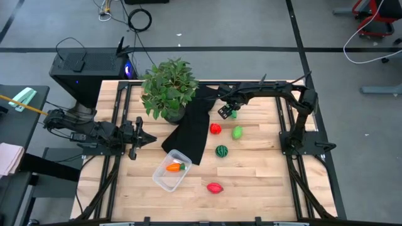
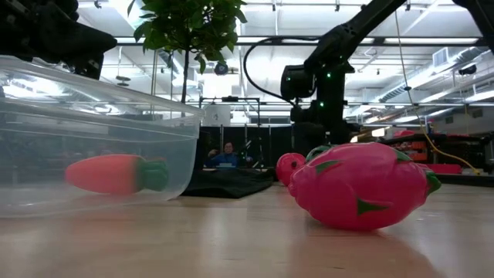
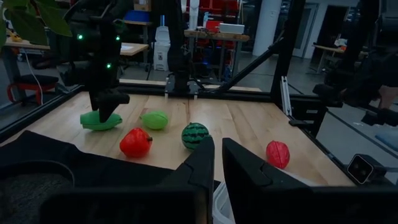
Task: Pick and placing Produce into tupperware
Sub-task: Put the green corn into the transparent bin
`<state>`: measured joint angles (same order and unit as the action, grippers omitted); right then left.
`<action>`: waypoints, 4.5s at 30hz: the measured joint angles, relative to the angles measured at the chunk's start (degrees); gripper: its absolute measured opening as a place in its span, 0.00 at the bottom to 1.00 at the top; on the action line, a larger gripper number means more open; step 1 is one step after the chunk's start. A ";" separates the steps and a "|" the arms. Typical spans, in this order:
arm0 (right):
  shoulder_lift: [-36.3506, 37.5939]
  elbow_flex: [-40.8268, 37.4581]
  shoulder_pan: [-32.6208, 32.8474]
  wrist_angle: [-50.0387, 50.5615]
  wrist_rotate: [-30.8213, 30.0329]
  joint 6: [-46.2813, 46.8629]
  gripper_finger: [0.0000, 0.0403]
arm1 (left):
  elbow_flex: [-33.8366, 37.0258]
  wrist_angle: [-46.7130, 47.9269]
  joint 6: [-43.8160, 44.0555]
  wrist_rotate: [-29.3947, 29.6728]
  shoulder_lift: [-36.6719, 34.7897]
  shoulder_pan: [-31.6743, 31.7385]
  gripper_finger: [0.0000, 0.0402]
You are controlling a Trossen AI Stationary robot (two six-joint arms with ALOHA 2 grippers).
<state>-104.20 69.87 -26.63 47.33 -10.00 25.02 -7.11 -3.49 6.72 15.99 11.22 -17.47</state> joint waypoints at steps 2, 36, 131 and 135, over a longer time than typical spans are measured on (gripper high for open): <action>-0.43 0.00 0.02 0.18 0.08 -0.09 0.71 | 0.00 0.07 0.01 0.00 0.00 0.00 0.09; -1.12 -5.68 -0.61 -5.81 1.73 -2.27 0.70 | 0.00 1.12 0.10 0.00 -0.01 0.00 0.09; 3.95 14.93 36.35 -32.82 11.79 -12.59 0.51 | 0.00 0.35 -1.42 0.06 -0.02 0.02 0.05; 0.78 18.09 36.27 -31.22 12.35 -14.96 0.51 | 0.00 0.37 -1.42 0.06 -0.02 0.00 0.03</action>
<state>-103.43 87.95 9.64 16.11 2.35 10.06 -7.11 -3.12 5.30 16.05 11.20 -17.47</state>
